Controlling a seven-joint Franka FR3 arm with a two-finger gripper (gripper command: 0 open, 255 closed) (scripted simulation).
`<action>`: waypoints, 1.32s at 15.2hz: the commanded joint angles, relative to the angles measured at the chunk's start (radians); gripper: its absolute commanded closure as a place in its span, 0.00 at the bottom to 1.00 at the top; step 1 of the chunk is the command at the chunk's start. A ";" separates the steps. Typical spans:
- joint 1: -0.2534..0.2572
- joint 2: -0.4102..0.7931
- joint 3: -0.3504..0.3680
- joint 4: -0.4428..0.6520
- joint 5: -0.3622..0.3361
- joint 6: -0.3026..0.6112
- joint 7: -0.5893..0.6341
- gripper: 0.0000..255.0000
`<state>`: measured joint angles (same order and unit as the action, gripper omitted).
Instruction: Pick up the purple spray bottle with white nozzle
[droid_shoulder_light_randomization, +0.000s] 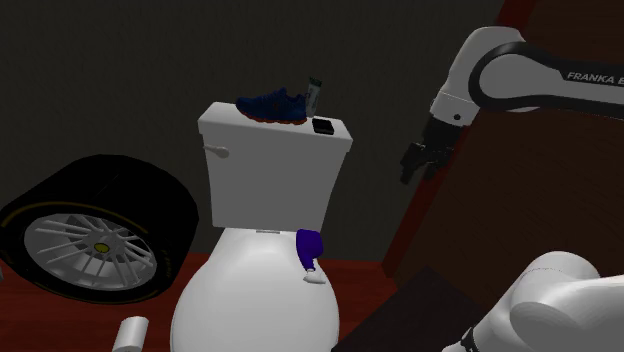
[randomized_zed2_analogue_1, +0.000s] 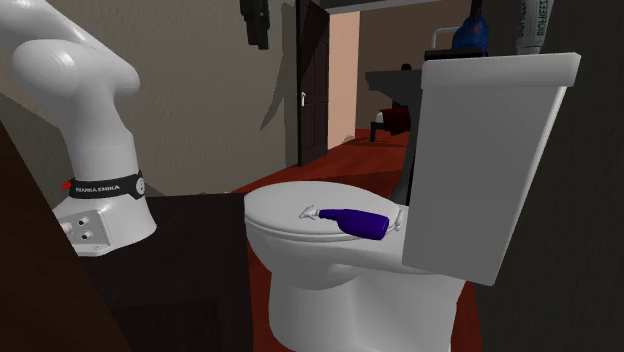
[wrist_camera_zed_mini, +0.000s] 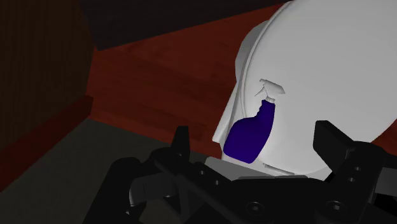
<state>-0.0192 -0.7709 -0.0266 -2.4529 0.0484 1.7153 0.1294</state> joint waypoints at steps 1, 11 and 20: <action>0.000 0.000 0.000 0.000 0.000 0.000 0.000 0.00; 0.025 0.202 0.053 -0.172 0.070 0.390 0.071 0.00; 0.060 0.529 0.094 -0.190 0.140 0.753 0.113 0.00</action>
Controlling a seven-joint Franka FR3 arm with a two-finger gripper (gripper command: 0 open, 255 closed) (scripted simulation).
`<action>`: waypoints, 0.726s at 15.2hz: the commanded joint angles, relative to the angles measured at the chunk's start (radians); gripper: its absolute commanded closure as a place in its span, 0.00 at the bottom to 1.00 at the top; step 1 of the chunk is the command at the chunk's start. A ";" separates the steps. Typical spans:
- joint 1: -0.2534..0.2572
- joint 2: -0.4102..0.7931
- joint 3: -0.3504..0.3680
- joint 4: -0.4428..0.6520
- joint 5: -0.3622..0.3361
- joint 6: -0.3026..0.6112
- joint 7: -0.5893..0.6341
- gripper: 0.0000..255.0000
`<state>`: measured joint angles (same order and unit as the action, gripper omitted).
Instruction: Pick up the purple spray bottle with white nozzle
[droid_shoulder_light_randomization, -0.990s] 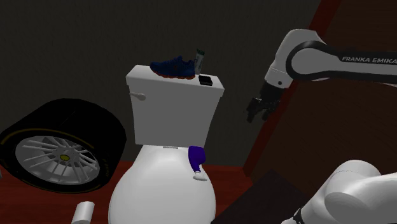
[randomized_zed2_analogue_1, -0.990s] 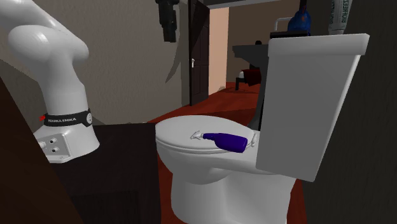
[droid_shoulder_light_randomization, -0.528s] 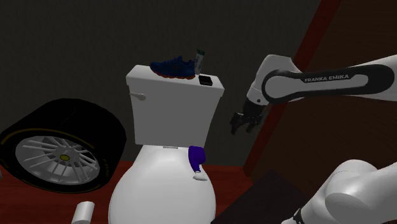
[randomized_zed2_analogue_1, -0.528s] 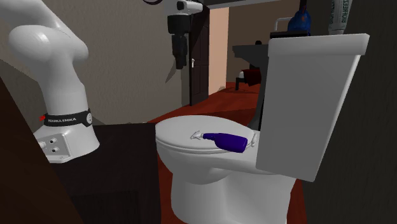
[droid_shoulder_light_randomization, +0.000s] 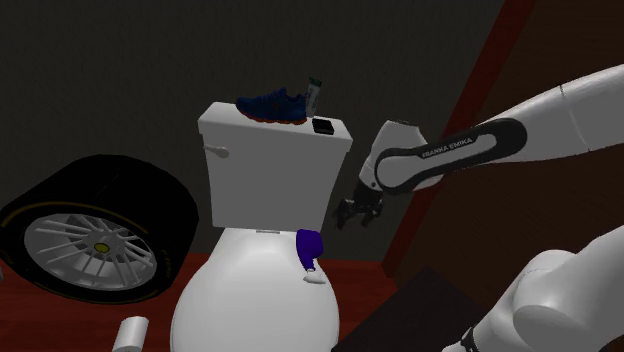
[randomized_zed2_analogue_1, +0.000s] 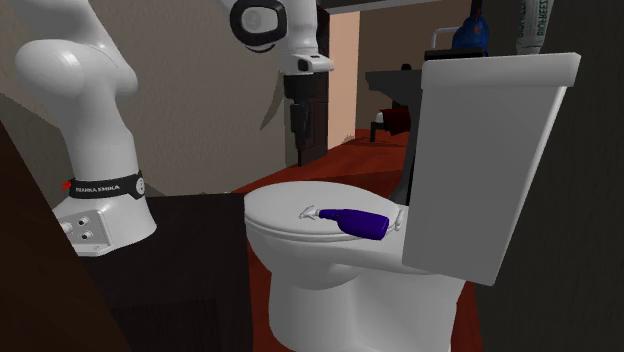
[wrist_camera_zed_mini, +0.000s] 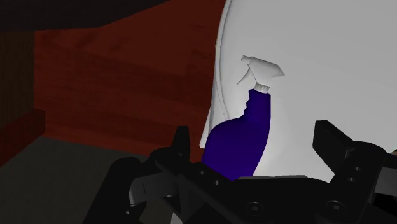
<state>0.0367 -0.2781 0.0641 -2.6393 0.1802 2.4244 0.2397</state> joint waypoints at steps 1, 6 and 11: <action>0.008 0.079 0.007 0.003 0.017 0.081 0.005 0.00; 0.028 0.298 0.024 0.062 0.061 0.252 0.013 0.00; 0.041 0.519 0.042 0.159 0.103 0.388 0.016 0.00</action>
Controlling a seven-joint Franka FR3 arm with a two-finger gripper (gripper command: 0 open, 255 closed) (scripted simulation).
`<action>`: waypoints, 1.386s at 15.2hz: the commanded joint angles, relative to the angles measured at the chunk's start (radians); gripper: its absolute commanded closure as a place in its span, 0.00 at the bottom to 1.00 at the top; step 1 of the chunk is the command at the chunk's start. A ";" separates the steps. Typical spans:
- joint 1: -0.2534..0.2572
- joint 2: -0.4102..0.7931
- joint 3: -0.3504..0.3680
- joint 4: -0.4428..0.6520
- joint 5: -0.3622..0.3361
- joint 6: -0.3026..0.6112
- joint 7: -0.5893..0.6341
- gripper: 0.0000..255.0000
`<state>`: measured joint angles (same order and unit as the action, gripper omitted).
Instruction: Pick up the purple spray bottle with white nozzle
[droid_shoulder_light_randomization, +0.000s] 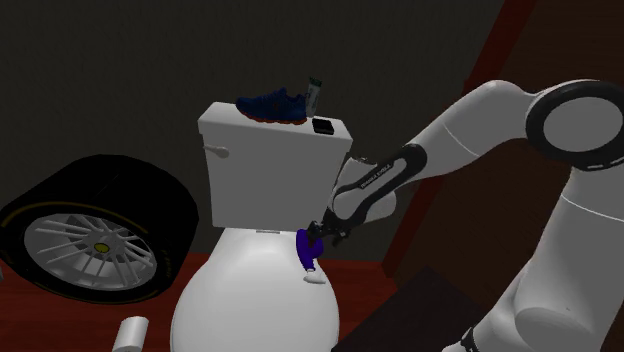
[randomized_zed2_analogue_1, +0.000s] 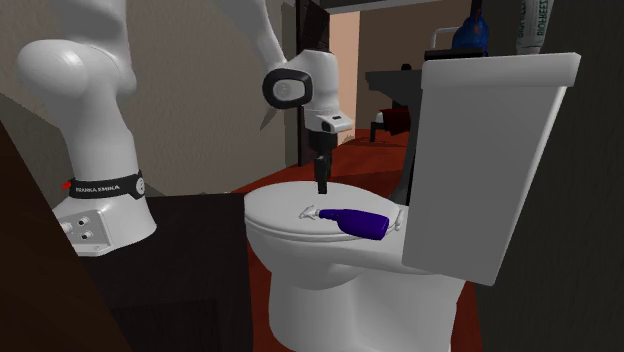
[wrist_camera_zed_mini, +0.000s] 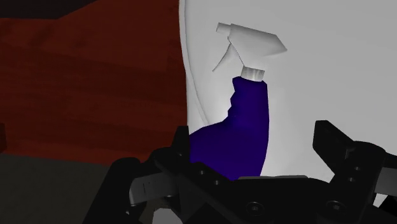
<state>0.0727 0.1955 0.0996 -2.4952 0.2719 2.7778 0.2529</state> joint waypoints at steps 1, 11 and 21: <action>0.006 0.089 0.010 0.038 0.018 0.057 0.003 0.00; -0.002 0.323 0.037 0.152 0.043 0.185 -0.010 0.00; -0.004 0.345 0.040 0.160 0.044 0.199 -0.013 1.00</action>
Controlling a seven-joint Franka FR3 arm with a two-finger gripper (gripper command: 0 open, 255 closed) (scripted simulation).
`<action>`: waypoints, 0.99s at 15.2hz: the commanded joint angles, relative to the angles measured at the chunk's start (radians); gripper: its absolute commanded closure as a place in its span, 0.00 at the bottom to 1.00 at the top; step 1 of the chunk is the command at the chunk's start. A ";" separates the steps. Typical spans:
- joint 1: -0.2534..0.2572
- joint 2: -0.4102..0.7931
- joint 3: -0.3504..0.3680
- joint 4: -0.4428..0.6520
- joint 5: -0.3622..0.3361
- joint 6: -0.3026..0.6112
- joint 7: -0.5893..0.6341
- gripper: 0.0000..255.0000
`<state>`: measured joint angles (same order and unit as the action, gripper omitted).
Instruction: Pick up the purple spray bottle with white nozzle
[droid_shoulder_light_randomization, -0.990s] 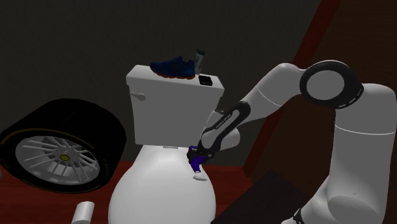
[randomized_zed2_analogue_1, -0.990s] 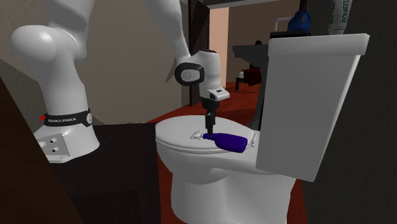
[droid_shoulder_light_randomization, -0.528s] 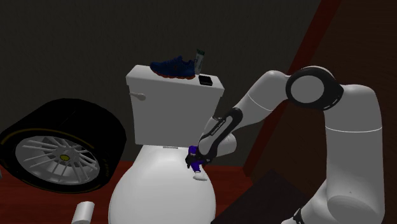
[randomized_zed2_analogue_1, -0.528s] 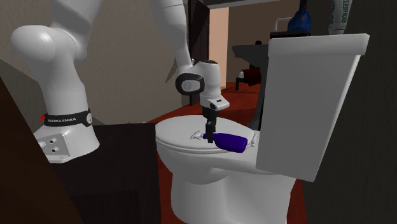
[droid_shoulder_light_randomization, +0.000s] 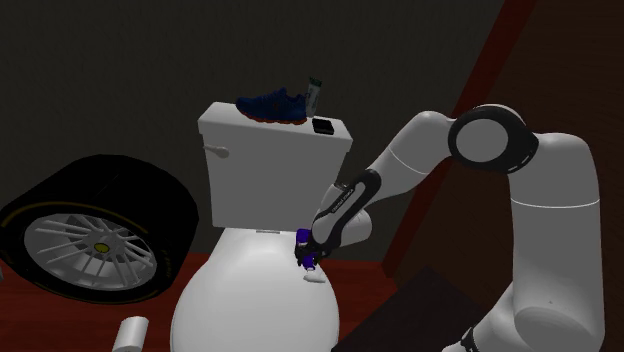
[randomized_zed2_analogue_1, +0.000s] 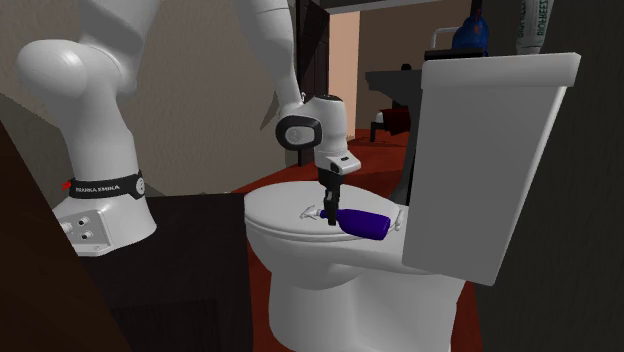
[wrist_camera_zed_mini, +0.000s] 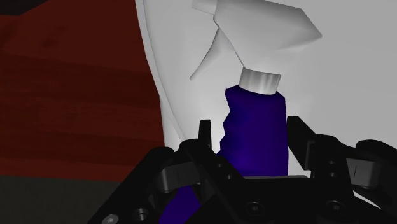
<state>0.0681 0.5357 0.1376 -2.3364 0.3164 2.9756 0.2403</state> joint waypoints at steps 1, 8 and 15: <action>0.002 0.004 0.002 0.001 0.000 0.001 0.000 1.00; 0.010 -0.069 -0.010 -0.023 -0.006 -0.048 0.013 1.00; 0.026 -0.172 -0.030 -0.048 -0.023 -0.126 0.040 1.00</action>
<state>0.0918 0.3791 0.1108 -2.3810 0.2963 2.8616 0.2759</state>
